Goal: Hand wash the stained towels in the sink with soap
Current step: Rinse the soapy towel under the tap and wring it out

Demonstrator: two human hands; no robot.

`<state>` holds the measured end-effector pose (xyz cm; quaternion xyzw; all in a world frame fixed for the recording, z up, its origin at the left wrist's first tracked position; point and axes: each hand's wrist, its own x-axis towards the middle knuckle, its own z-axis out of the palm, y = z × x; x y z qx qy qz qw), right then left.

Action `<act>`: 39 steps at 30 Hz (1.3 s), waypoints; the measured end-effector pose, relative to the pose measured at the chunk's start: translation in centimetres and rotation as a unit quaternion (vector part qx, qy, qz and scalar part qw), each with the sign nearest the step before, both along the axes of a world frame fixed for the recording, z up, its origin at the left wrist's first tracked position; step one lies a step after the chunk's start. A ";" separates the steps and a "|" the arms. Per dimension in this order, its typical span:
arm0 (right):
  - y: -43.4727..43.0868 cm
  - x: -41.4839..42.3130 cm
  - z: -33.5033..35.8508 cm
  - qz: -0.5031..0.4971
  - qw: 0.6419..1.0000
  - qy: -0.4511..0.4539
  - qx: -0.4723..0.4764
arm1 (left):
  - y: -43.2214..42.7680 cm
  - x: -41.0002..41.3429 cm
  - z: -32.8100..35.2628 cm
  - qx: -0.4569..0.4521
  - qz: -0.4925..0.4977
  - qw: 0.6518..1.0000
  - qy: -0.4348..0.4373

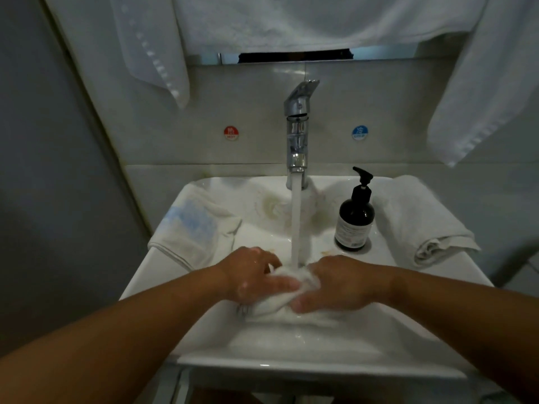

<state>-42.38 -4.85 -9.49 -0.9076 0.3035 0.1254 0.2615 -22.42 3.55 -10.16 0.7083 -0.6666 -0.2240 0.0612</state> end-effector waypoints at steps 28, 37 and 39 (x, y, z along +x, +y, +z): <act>2.2 -1.4 -1.1 0.048 0.991 0.054 -0.115 | 1.7 -1.8 -0.5 0.066 -0.075 0.995 -0.026; -0.2 0.2 -2.0 0.019 0.980 0.046 -0.191 | -0.2 -2.2 -1.0 0.025 -0.107 0.984 -0.142; -0.5 0.2 -1.6 0.015 0.988 0.008 -0.155 | -0.4 -1.9 -0.8 0.003 -0.061 0.993 -0.102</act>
